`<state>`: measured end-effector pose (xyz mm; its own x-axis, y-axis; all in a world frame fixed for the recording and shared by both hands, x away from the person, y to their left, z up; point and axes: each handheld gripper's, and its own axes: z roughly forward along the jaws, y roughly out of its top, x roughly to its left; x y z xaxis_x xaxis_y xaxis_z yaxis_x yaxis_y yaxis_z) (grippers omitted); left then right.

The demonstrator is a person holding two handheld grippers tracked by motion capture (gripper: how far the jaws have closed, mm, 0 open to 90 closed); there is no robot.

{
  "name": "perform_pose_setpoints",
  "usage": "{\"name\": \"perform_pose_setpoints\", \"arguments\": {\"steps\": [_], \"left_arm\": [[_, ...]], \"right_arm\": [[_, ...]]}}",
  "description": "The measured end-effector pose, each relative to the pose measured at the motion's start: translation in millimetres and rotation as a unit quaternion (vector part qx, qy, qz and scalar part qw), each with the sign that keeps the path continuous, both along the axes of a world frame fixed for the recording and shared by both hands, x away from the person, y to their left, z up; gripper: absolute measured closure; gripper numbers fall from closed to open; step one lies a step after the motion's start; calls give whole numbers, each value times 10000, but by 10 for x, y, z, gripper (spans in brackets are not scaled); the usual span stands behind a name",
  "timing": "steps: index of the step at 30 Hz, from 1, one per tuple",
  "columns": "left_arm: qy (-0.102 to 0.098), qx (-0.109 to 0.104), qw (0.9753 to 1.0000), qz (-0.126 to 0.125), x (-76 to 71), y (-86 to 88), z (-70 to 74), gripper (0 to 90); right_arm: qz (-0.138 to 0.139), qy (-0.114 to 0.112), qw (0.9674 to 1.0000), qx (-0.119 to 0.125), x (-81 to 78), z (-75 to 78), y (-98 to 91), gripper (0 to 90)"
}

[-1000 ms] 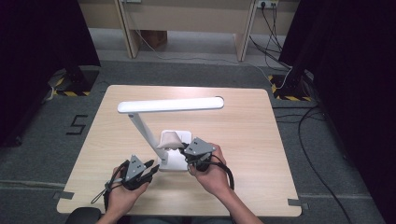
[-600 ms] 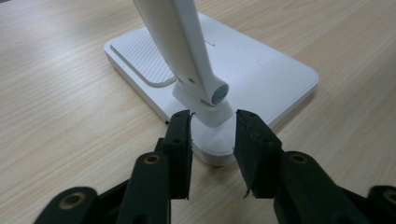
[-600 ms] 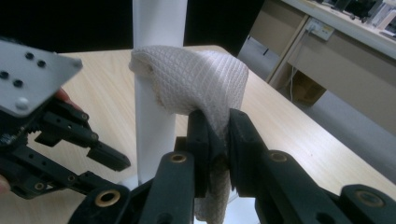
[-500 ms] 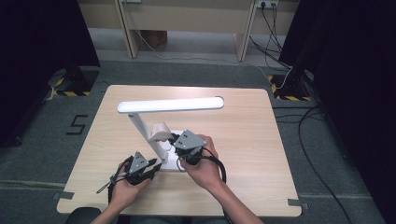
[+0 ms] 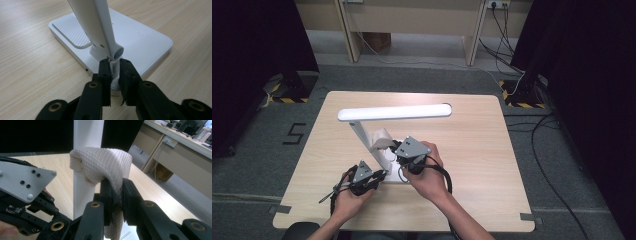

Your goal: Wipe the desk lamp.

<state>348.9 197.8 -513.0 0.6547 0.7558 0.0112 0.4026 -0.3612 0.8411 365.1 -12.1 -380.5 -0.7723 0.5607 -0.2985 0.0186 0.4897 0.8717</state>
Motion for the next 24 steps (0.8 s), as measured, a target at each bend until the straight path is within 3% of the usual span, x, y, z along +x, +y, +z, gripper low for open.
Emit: {"name": "perform_pose_setpoints", "arguments": {"steps": [8,15,21,24], "left_arm": [[-82,30,9999,-78,4,5,-13,833],[-163,77,9998,-111,-3,-1,-21,835],[-206,125,9996,-125,-1,-1,-18,835],[-205,136,9996,-123,-1,-2,-17,835]], "right_arm": [[9,12,10000,32,12,19,33,808],[93,-106,9998,118,8,103,104,807],[227,-266,9991,227,-25,199,226,808],[349,-510,9978,241,-62,277,319,808]]}}
